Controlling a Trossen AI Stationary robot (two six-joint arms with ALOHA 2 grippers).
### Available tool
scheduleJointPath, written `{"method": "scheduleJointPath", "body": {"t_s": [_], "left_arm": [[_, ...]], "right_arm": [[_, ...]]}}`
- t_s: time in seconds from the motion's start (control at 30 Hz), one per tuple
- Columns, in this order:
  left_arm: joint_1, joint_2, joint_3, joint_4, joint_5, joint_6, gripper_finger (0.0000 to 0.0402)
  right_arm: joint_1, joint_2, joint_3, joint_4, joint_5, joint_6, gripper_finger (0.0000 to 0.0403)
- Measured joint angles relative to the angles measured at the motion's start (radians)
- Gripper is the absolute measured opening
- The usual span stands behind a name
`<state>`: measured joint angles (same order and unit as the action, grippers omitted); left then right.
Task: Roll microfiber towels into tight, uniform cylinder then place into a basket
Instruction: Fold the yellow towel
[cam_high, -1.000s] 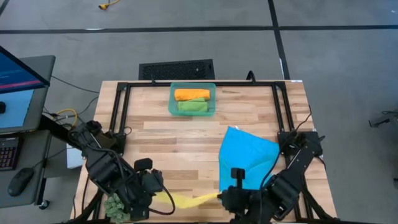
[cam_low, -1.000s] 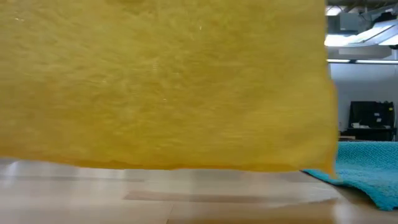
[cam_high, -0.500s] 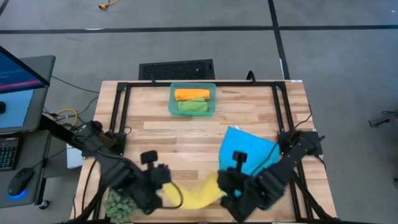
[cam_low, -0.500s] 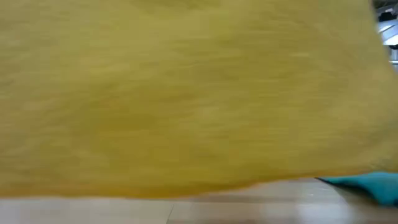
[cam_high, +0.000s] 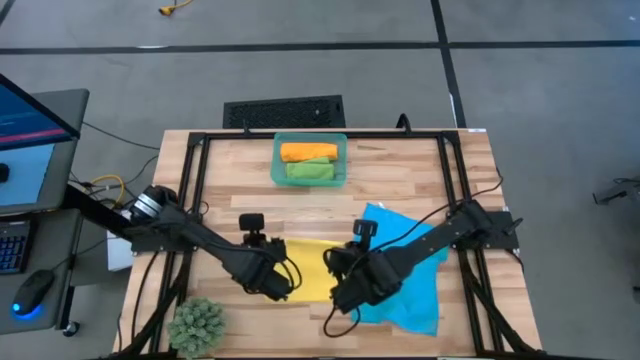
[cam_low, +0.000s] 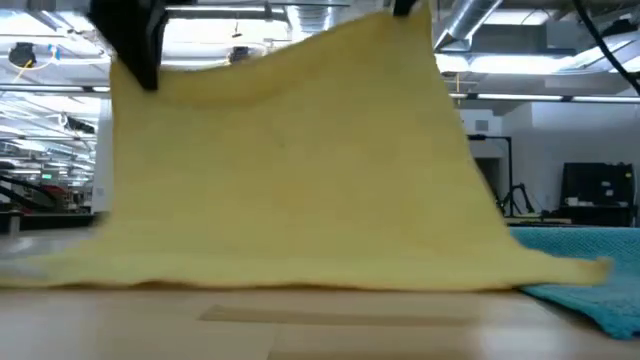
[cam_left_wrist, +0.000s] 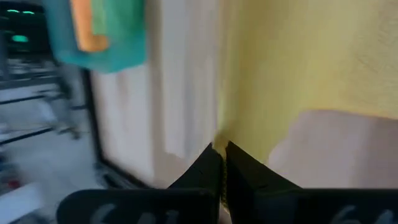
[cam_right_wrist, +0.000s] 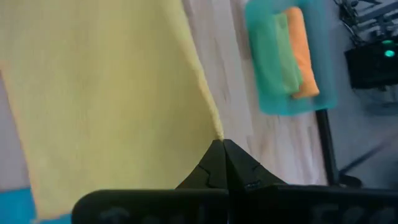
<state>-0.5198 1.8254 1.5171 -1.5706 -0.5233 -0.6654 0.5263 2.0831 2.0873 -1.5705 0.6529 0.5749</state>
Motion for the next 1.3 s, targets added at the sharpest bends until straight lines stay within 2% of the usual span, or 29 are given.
{"method": "scheduleJointPath", "body": {"t_s": [0.1,0.33,0.5,0.67,0.87,1.13,1.3], "left_arm": [[0.004,-0.005,-0.084,0.014,-0.054,-0.002,0.0],[-0.006,-0.005,-0.231,0.293,-0.05,0.075,0.0],[-0.012,-0.005,-0.277,0.362,-0.012,0.041,0.0],[-0.063,-0.005,-0.278,0.402,-0.001,-0.018,0.0],[-0.14,-0.005,-0.278,0.553,0.006,-0.021,0.0],[-0.18,-0.005,-0.278,0.615,0.006,-0.052,0.0],[-0.182,-0.005,-0.278,0.637,0.07,-0.054,0.0]], "right_arm": [[-0.014,0.002,-0.064,0.019,0.0,-0.016,0.0001],[-0.023,0.002,-0.276,0.198,-0.079,-0.053,0.0],[-0.024,0.002,-0.375,0.299,-0.117,-0.052,0.0],[0.007,0.002,-0.427,0.431,-0.178,-0.06,0.0],[0.064,0.002,-0.432,0.521,-0.204,-0.053,0.0001],[0.103,0.017,-0.432,0.542,-0.214,0.01,0.0002],[0.118,0.025,-0.431,0.566,-0.219,0.03,0.0002]]}}
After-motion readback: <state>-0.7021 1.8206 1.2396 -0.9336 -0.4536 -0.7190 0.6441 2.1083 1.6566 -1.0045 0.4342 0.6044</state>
